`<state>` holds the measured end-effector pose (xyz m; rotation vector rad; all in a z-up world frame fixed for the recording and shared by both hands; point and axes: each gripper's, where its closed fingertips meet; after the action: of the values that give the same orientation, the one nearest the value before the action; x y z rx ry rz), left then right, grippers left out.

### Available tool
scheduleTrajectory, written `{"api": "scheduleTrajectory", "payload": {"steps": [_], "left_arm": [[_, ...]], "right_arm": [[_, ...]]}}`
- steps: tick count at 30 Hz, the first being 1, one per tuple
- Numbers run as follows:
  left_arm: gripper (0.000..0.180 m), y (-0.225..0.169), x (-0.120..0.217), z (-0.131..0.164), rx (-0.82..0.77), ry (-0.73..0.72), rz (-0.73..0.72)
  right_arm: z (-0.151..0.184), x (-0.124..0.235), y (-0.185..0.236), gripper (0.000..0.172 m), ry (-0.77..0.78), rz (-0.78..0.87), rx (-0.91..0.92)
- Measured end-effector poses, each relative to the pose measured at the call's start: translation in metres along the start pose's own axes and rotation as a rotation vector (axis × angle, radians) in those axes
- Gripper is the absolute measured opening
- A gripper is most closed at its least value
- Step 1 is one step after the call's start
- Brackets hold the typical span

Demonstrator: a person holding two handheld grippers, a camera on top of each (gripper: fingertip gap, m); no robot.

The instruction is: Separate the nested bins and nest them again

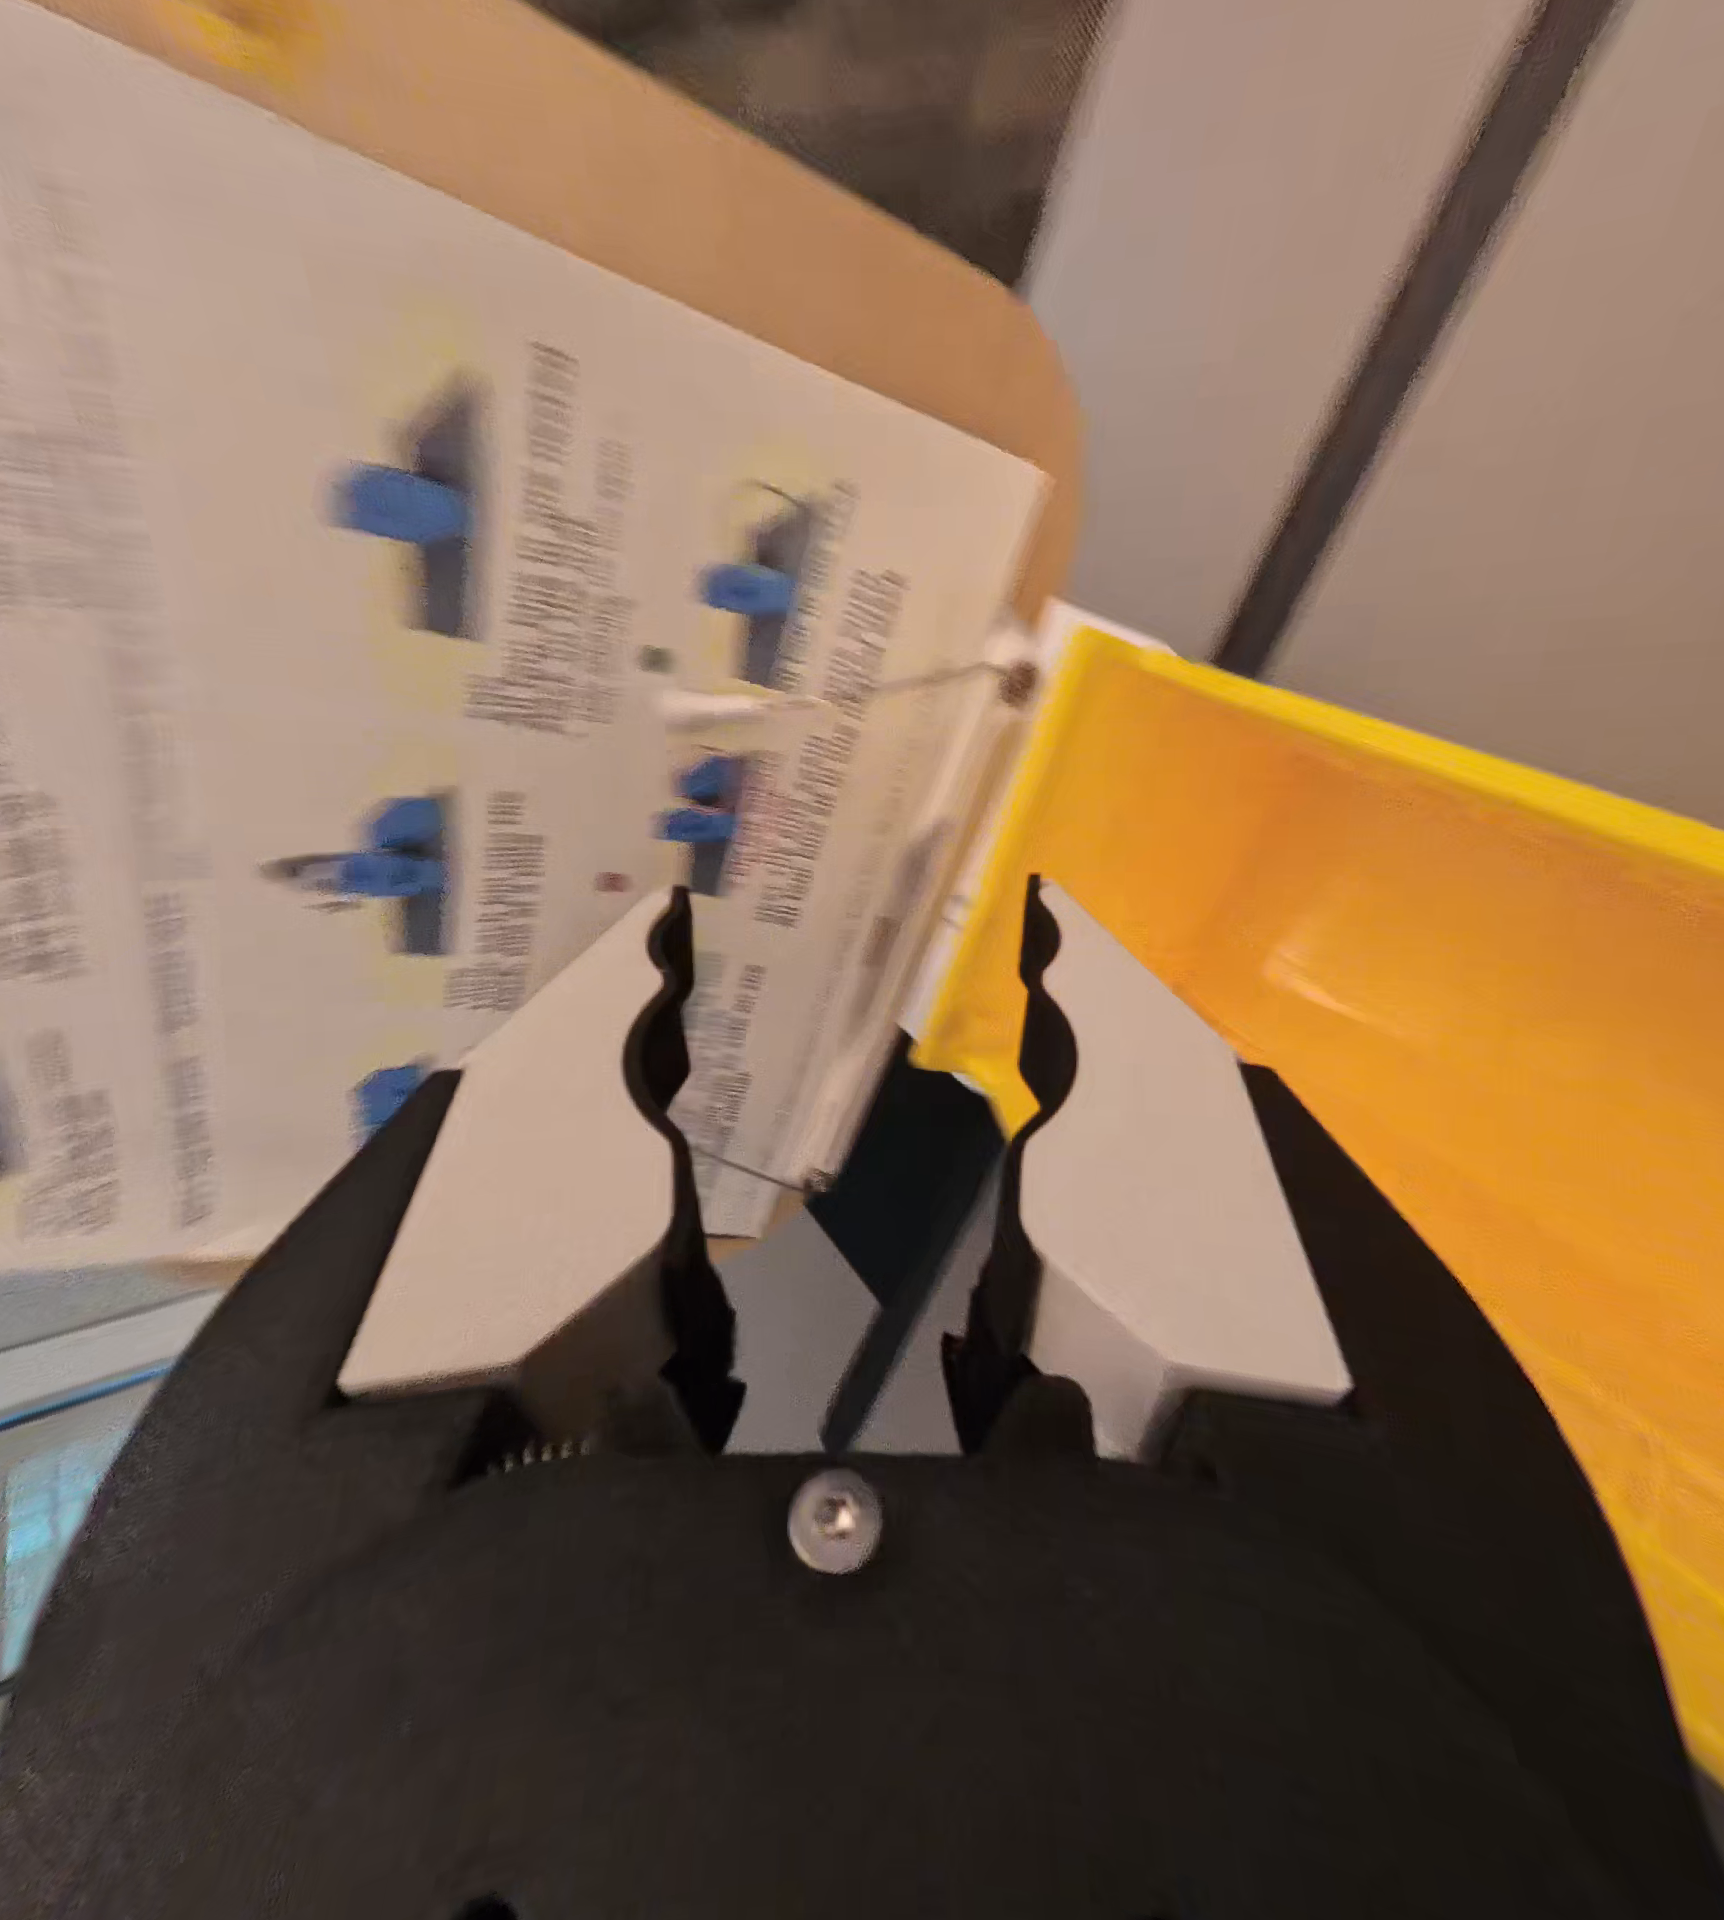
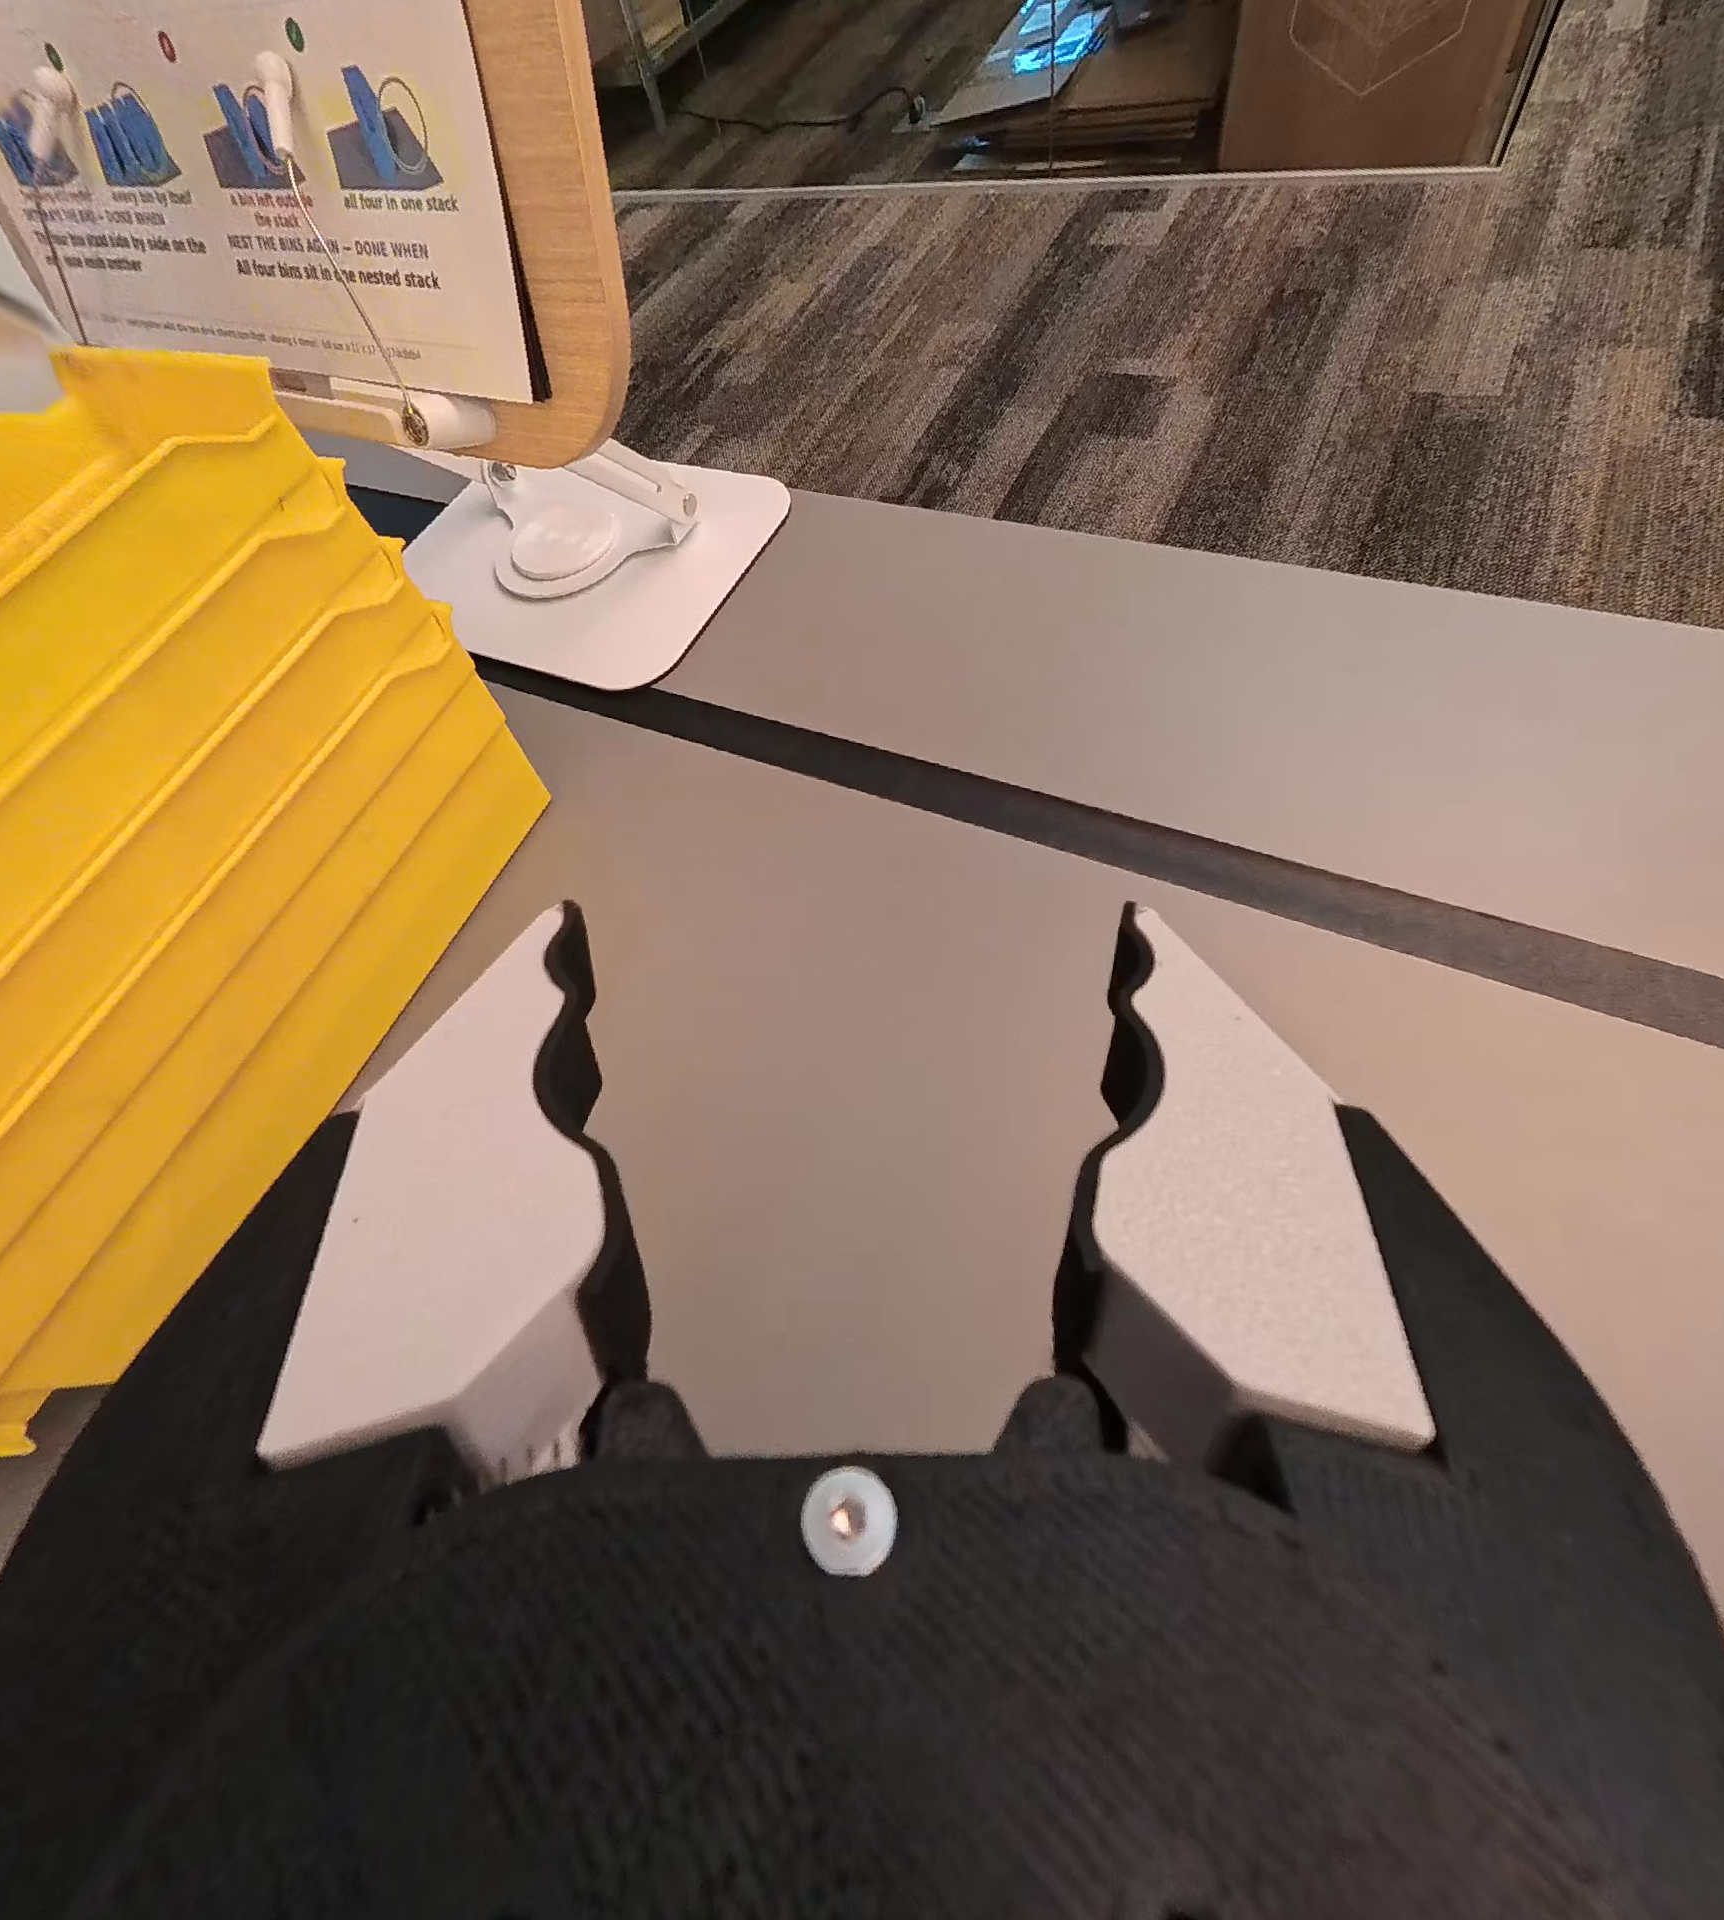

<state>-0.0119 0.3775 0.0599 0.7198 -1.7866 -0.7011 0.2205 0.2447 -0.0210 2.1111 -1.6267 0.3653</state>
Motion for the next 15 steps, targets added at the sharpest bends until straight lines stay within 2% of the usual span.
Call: {"api": "scheduleTrajectory", "payload": {"steps": [3, 4, 6, 8, 10, 12, 15], "left_arm": [[0.037, 0.044, 0.069, -0.029, 0.142, -0.365, -0.24], [0.035, 0.051, 0.096, -0.033, 0.214, -0.481, -0.281], [0.027, 0.058, 0.14, -0.024, 0.364, -0.641, -0.361], [0.018, 0.055, 0.17, -0.001, 0.474, -0.737, -0.448], [0.0, 0.038, 0.188, 0.019, 0.509, -0.842, -0.475], [0.0, 0.019, 0.194, 0.032, 0.521, -0.936, -0.462], [0.0, 0.007, 0.18, 0.053, 0.589, -0.958, -0.434]], "right_arm": [[-0.01, 0.005, -0.001, 0.1, -0.046, 0.024, 0.007], [-0.021, 0.009, -0.003, 0.099, -0.102, 0.055, 0.009], [-0.049, 0.026, -0.002, 0.096, -0.266, 0.105, 0.026], [-0.072, 0.044, 0.014, 0.091, -0.395, 0.098, 0.058], [-0.086, 0.054, 0.04, 0.089, -0.471, 0.054, 0.113], [-0.09, 0.057, 0.072, 0.088, -0.501, -0.009, 0.19], [-0.09, 0.059, 0.132, 0.077, -0.581, -0.085, 0.389]]}}
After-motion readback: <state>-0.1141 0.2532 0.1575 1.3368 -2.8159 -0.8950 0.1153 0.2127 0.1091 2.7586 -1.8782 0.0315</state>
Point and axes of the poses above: each gripper's, where its closed fingertips meet, x back along the fingers, z out of its underside, y = z × x across the jaws
